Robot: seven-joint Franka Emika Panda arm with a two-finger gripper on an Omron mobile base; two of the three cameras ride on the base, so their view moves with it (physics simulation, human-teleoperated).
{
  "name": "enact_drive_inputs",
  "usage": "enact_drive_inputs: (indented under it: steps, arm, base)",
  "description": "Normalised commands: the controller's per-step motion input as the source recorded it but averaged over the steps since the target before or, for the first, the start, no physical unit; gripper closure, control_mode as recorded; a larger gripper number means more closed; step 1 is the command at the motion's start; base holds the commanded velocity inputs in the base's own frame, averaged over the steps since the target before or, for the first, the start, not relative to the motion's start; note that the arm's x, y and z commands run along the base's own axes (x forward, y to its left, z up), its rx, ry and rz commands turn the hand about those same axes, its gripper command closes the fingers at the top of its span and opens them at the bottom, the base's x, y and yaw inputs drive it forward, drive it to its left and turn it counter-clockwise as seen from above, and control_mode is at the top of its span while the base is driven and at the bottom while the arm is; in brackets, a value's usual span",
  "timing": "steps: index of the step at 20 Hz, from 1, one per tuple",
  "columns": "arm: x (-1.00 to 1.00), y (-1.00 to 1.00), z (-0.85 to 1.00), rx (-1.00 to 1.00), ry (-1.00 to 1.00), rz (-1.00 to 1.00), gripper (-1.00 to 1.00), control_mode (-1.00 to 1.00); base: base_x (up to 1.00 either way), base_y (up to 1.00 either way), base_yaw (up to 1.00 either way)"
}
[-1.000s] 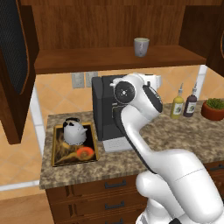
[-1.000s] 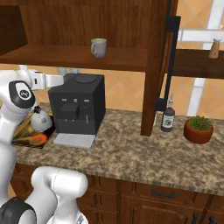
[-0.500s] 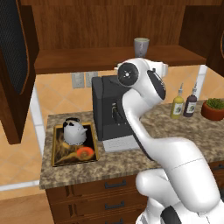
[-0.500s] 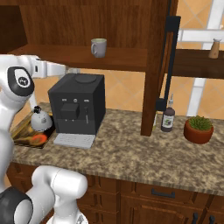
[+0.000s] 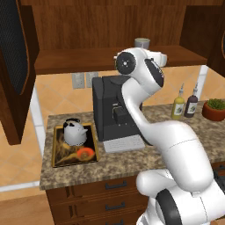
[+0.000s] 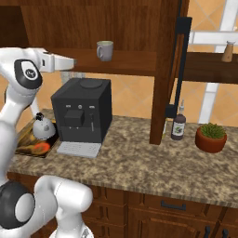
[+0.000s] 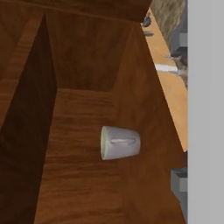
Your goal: Pick the kettle from the counter and place it on the tray. Then pick the mug from the cabinet and place it on the tray. Then close the cabinet doors.
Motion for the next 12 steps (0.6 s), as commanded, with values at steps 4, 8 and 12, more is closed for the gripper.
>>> enact_drive_inputs:
  steps: [4,8,12]
  arm:
    - [0.53,0.0,0.0,0.04,0.01,0.0,-1.0,-1.0]
    - [0.46,-0.22,0.0,0.09,-0.07,0.19,-1.0,-1.0]
    - [0.32,-0.34,0.0,0.07,-0.06,0.25,-1.0,-1.0]
  base:
    - [0.0,0.0,0.0]
    - [0.0,0.0,0.0]
    - [0.0,0.0,0.0]
